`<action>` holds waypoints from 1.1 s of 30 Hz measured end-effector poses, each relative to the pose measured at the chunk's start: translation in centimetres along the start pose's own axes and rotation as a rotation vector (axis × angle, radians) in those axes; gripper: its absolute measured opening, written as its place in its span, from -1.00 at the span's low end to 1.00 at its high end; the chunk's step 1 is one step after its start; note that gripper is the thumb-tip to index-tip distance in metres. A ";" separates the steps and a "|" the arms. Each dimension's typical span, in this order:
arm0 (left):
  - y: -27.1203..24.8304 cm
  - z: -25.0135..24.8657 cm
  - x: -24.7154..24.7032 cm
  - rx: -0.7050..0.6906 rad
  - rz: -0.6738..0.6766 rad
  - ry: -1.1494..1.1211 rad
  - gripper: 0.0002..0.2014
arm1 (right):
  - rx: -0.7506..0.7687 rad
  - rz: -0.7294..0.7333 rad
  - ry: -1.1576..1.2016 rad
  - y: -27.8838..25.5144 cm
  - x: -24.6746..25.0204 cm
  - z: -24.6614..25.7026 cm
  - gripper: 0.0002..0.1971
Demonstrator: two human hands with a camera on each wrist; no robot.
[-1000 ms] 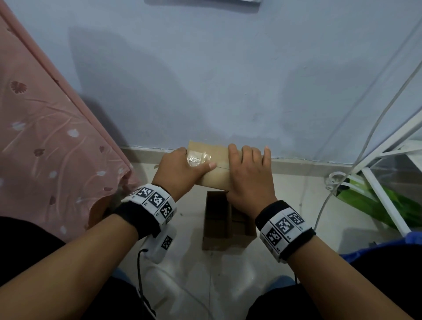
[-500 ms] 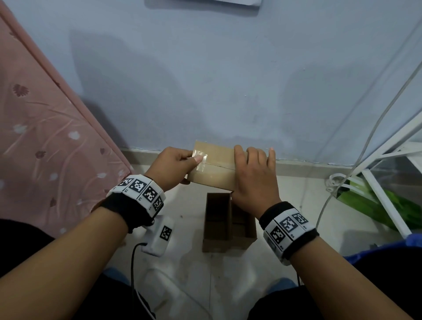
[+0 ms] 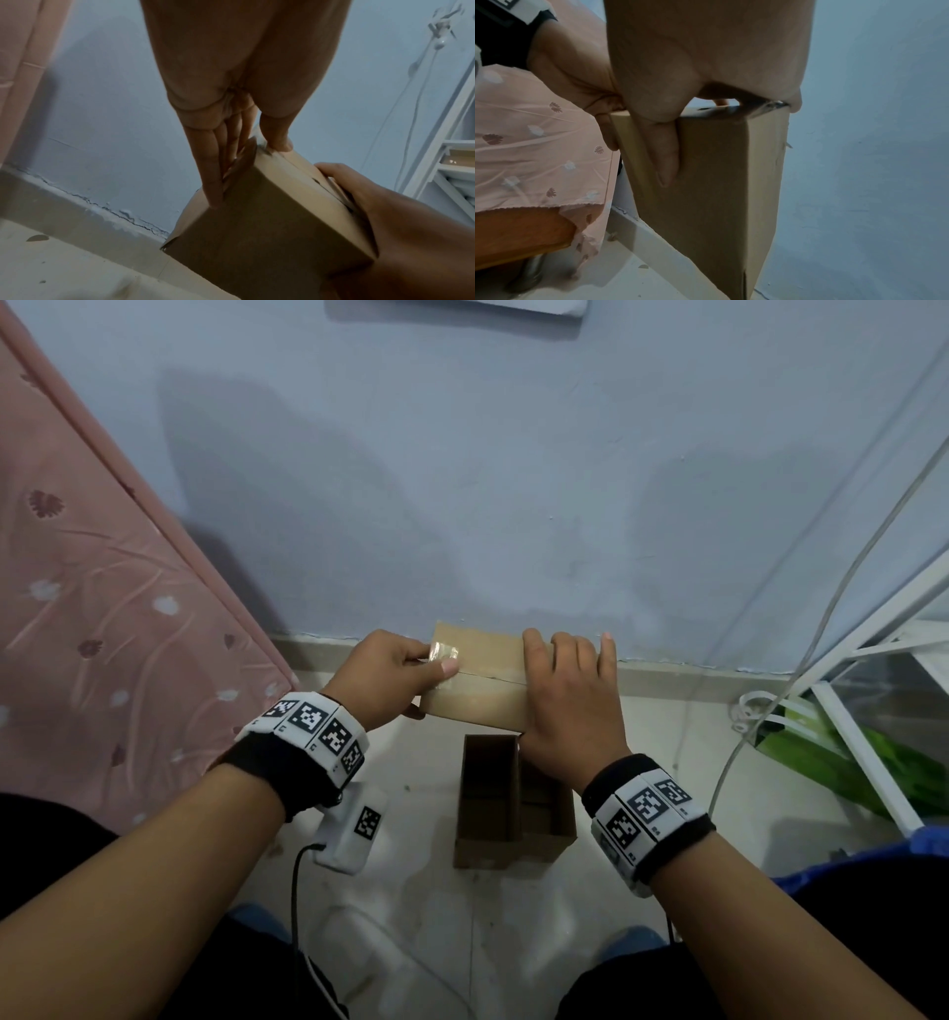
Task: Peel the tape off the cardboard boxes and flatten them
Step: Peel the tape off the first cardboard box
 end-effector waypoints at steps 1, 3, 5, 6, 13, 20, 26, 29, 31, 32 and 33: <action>0.0 0.0 0.0 -0.002 0.013 -0.022 -0.83 | 0.003 -0.004 -0.001 0.1 0.0 -0.1 -0.06; -0.2 -0.2 0.0 -0.005 0.047 -0.060 -0.84 | 0.006 -0.002 0.000 0.2 0.1 -0.3 -0.05; -0.3 -0.3 0.1 -0.003 0.080 -0.071 -0.83 | 0.011 0.004 0.001 0.2 0.3 -0.4 -0.05; -0.4 -0.4 0.1 0.000 0.095 -0.075 -0.83 | 0.015 0.004 0.000 0.1 0.3 -0.4 -0.05; -0.6 -0.4 -0.3 0.048 0.076 -0.065 -0.81 | 0.042 -0.014 -0.029 0.2 1.0 -0.5 -0.08; -0.8 -0.7 0.5 0.056 -0.083 -0.026 -0.65 | 0.074 -0.023 -0.023 0.0 0.8 -0.1 -0.10; -1.0 -0.7 0.6 0.033 0.014 -0.110 -0.89 | 0.085 -0.062 0.016 -0.1 0.5 -0.2 -0.09; -1.1 -0.8 0.9 0.023 0.044 -0.150 -0.89 | 0.105 -0.097 0.025 0.0 0.8 -0.6 -0.11; -1.1 -0.9 1.1 0.024 0.062 -0.176 -0.87 | 0.114 -0.113 0.041 0.1 1.1 -1.1 -0.10; -1.1 -1.0 1.3 0.024 0.070 -0.182 -0.86 | 0.122 -0.120 0.055 0.1 1.2 -1.2 -0.10; -1.0 -1.0 1.4 0.024 0.074 -0.181 -0.86 | 0.131 -0.127 0.067 0.1 1.3 -1.4 -0.11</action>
Point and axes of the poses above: each hand's wrist, its own y-axis towards the middle knuckle, its own x-axis out of the back of the hand, z = x × y, the point moved 7 cm from there along y, towards the middle knuckle, and after that the axes turned 12 degrees about y, right-handed, at the moved point
